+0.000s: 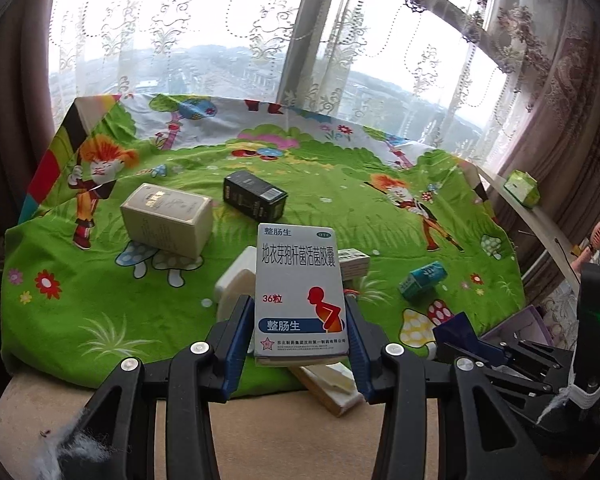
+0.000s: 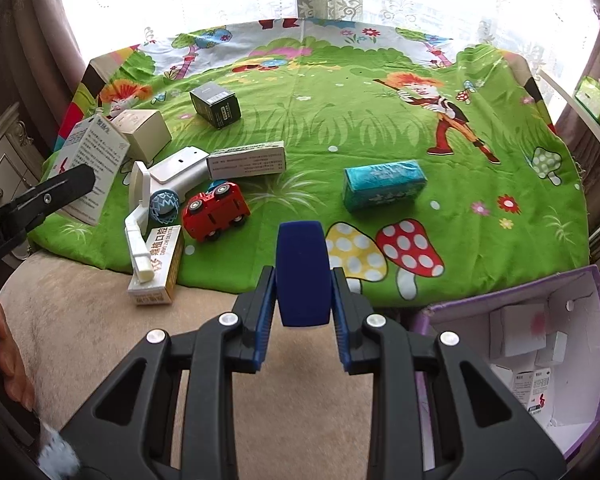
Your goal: Organize rigid objects
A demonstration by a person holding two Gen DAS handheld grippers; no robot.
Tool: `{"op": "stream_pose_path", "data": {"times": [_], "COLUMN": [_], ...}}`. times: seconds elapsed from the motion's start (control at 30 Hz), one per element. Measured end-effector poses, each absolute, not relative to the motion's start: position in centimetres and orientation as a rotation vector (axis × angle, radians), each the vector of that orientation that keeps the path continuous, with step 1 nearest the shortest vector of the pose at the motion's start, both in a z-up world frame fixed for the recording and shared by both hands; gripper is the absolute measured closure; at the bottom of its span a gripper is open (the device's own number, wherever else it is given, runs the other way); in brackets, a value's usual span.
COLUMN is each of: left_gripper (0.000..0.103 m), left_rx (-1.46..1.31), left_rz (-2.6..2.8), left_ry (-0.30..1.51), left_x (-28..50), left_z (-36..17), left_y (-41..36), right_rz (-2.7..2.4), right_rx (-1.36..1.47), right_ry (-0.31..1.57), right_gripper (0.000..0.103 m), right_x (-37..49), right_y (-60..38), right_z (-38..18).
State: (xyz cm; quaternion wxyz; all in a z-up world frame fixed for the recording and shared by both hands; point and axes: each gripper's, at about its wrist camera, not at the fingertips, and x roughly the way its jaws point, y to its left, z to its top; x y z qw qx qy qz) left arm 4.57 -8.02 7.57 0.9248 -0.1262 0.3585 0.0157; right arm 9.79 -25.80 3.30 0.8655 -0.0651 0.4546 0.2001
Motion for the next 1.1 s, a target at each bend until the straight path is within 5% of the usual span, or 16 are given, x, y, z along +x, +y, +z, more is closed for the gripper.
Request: {"op": "stream_pose_path", "data": {"times": [1.1], "left_gripper": [0.058], "left_rx": [-0.082], "left_rz": [-0.484], "left_ry": [0.807], "left_x": [4.8], "left_z": [8.2], "left_y": [-24.7], "right_rz": [0.131], "right_rx": [0.003], "right_ry": [0.911], "right_gripper": [0.072], "right_x": [6.4], "right_y": [-42.6], "right_z": [5.6]}}
